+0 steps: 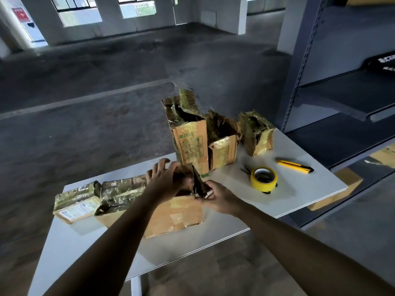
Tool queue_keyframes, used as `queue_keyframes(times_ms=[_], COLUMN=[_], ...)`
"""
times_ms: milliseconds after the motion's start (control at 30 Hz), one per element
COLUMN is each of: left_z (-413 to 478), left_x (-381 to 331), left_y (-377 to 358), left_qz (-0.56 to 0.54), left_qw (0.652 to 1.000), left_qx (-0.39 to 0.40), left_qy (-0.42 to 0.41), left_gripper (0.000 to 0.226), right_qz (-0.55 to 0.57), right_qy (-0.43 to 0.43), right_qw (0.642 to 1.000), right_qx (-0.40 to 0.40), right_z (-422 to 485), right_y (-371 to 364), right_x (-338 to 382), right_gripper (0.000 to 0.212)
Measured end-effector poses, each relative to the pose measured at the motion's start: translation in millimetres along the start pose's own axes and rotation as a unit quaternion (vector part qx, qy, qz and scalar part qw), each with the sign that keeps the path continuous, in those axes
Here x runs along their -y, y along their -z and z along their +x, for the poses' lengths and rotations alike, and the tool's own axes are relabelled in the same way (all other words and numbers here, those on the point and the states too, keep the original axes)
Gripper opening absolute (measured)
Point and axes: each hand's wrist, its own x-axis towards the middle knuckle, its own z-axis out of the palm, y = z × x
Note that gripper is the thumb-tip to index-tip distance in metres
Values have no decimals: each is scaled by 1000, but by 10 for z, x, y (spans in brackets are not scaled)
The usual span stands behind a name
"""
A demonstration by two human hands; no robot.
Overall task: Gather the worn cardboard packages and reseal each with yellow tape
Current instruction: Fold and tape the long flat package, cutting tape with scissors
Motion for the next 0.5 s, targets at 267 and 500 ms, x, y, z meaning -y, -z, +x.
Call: queue_keyframes(times_ms=[267,500], left_z=[84,169], left_x=[104,-107], left_y=[112,-32], left_qz=[118,122], left_qw=[986,988], left_qx=[88,71], left_qy=[-84,-68], left_gripper=[105,97], right_qz=[-13,-31], right_qy=[23,16], right_qw=[997,996], right_qx=[-79,-80], right_z=[70,101], right_y=[-61,-112], right_x=[-58,-150], right_gripper=[39,25])
